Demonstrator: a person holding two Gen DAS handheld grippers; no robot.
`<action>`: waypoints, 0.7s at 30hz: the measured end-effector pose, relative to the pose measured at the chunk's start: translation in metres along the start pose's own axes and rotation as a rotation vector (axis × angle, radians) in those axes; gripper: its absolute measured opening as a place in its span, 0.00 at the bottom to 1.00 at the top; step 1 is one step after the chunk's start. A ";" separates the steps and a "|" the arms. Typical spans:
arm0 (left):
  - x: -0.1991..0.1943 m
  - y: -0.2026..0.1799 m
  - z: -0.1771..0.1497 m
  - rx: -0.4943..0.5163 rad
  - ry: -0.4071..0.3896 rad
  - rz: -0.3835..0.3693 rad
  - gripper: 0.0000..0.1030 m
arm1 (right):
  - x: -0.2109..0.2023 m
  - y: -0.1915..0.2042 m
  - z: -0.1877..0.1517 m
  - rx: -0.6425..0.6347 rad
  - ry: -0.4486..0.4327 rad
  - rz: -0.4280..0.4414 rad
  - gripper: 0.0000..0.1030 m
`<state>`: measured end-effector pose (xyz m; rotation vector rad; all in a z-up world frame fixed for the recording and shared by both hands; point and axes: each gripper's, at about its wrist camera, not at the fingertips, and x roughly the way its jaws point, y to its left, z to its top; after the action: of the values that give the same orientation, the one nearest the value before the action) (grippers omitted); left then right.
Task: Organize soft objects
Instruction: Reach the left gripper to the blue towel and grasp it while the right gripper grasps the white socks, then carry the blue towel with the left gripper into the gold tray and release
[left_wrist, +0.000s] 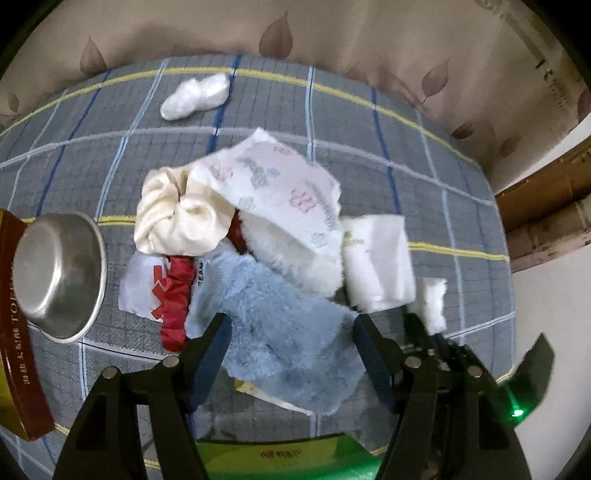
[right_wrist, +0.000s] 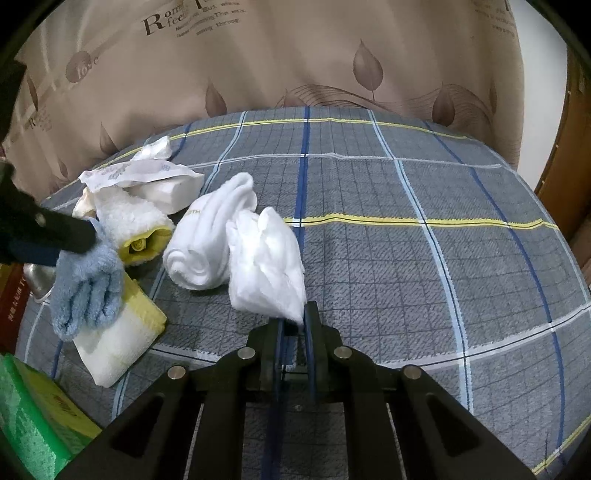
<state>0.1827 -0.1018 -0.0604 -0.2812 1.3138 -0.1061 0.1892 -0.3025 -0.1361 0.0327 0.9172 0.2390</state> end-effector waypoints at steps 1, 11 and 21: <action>0.004 0.002 0.000 0.003 0.007 0.007 0.68 | 0.000 -0.001 0.000 0.001 0.000 0.001 0.10; -0.002 0.017 -0.003 0.037 -0.015 -0.067 0.37 | -0.001 0.000 0.001 0.000 0.002 0.002 0.10; -0.027 0.015 -0.012 0.102 -0.064 -0.070 0.25 | -0.002 -0.001 -0.001 0.006 0.001 0.008 0.10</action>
<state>0.1631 -0.0832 -0.0421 -0.2418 1.2314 -0.2213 0.1876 -0.3038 -0.1348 0.0417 0.9193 0.2442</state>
